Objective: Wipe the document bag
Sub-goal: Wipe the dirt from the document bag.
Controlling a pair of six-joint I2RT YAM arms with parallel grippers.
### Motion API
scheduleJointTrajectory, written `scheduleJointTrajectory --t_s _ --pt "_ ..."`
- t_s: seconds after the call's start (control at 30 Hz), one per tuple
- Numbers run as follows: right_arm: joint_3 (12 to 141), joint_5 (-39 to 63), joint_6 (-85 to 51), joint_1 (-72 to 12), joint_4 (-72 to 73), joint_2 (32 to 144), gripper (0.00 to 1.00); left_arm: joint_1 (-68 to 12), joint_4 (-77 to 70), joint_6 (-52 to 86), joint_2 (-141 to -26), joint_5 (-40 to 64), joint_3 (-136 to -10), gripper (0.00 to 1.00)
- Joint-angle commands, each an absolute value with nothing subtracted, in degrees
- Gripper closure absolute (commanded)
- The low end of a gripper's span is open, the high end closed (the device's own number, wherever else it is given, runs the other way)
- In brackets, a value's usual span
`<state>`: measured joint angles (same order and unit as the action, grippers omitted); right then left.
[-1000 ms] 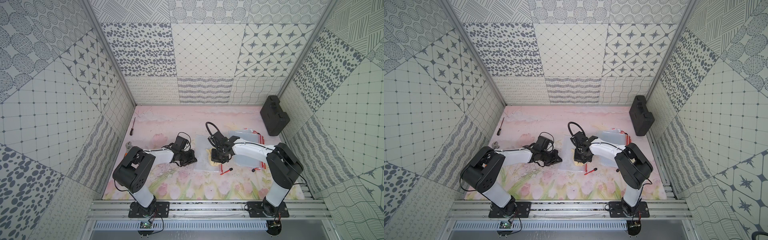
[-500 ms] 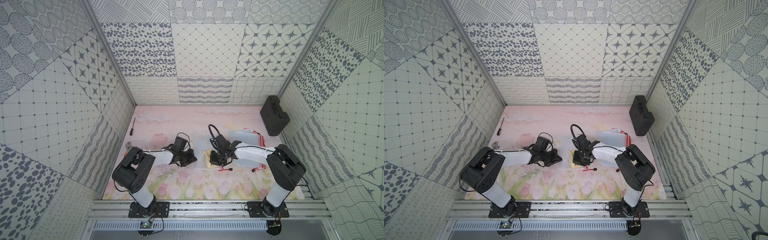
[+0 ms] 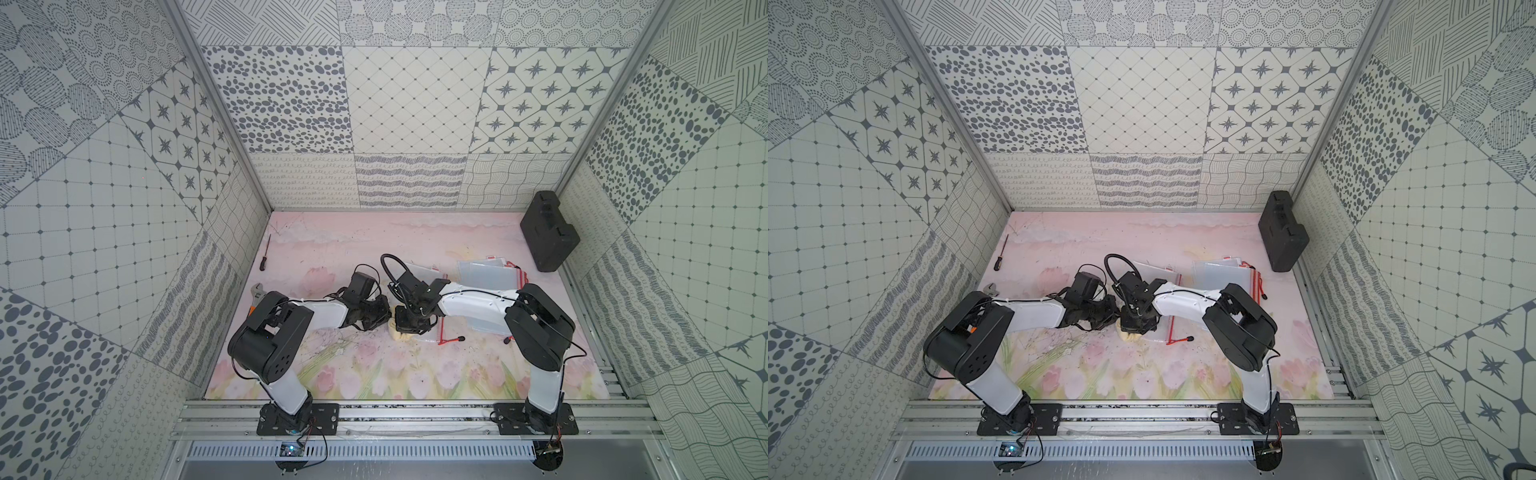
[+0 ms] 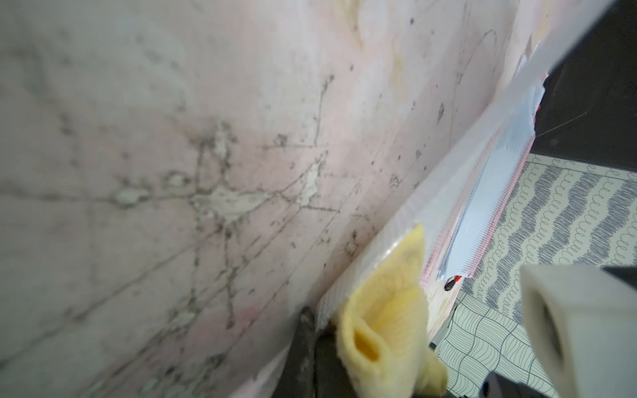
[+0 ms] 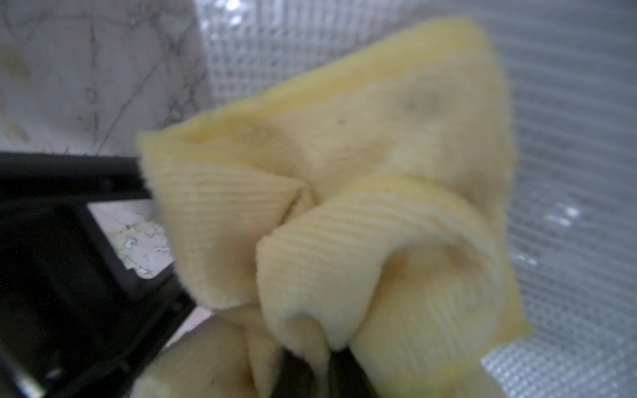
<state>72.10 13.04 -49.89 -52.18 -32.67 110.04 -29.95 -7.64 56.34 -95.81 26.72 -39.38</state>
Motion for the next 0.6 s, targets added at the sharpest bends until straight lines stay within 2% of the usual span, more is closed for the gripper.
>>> scheduleJointTrajectory --t_s 0.0,0.13,0.37,0.47,0.57 --pt "69.6 16.8 -52.5 -51.6 -31.3 111.5 1.00 -30.0 -3.7 56.1 -95.2 21.7 -39.7 1.00" --pt "60.1 14.8 -50.8 -46.6 -33.2 106.6 1.00 -29.8 -2.8 55.2 -95.3 21.5 -40.0 1.00" --pt "41.0 11.8 -44.3 -30.0 -37.0 92.2 1.00 -28.4 -2.3 53.8 -95.7 22.1 -39.7 1.00" --pt "42.1 11.5 -43.4 -29.8 -39.1 90.6 1.00 -28.2 -2.3 53.5 -96.3 23.1 -40.2 1.00" --pt "48.1 11.5 -46.2 -35.7 -38.0 92.9 1.00 -28.3 -3.2 54.0 -97.5 24.3 -40.4 1.00"
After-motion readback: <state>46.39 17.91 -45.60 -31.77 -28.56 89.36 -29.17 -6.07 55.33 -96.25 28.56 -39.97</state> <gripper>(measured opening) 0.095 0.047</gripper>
